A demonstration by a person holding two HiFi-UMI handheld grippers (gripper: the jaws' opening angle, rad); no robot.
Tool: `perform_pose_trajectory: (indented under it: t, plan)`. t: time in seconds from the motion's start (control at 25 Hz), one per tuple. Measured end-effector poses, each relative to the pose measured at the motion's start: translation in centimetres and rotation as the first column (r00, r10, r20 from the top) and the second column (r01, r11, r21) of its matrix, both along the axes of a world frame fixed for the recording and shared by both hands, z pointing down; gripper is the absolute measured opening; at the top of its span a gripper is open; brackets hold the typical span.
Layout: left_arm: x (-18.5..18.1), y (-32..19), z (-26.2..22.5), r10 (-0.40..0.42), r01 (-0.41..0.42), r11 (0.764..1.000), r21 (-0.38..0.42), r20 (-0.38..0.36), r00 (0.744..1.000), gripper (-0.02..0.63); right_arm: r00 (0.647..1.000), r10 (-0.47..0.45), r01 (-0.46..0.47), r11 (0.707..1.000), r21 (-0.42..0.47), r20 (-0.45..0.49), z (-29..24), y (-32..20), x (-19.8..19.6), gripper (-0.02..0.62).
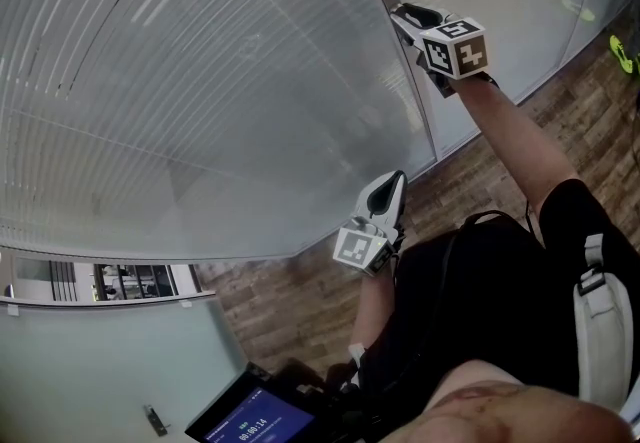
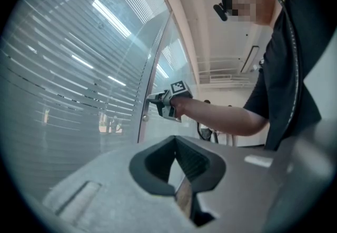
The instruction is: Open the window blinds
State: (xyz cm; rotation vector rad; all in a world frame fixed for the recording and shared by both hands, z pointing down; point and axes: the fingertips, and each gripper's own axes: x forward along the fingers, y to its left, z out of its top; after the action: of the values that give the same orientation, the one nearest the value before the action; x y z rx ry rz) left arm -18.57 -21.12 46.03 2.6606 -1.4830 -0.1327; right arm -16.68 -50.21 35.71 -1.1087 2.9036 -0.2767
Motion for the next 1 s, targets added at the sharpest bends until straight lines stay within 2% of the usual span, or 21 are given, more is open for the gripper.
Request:
perform_pose_trajectory:
  t: [0.56, 0.68, 0.76, 0.84, 0.92, 1.0]
  plan:
    - [-0.2, 0.3, 0.3, -0.016, 0.016, 1.0, -0.006, 0.005, 1.0, 0.002, 1.0, -0.015, 0.015, 1.0, 0.007, 0.002, 0.1, 0.0, -0.1, 0.124]
    - [0.0, 0.4, 0.3, -0.017, 0.017, 1.0, -0.009, 0.006, 1.0, 0.002, 0.999, -0.03, 0.03, 0.999, 0.037, -0.013, -0.2, 0.5, -0.2, 0.172]
    - [0.0, 0.4, 0.2, -0.017, 0.018, 1.0, -0.012, 0.005, 1.0, 0.002, 0.997, -0.028, 0.034, 0.995, 0.092, -0.067, -0.3, 0.9, -0.1, 0.18]
    - [0.1, 0.3, 0.3, -0.015, 0.015, 1.0, -0.015, 0.004, 1.0, 0.002, 0.986, -0.006, 0.037, 0.982, 0.184, -0.167, -0.4, 1.3, 0.1, 0.181]
    - [0.2, 0.3, 0.4, -0.007, 0.007, 1.0, -0.016, 0.005, 1.0, 0.002, 0.954, 0.04, 0.053, 0.953, 0.298, -0.297, -0.6, 1.8, 0.3, 0.183]
    - [0.5, 0.3, 0.6, 0.003, -0.003, 1.0, -0.018, 0.006, 1.0, 0.002, 0.896, 0.108, 0.088, 0.907, 0.412, -0.43, -1.0, 2.4, 0.6, 0.184]
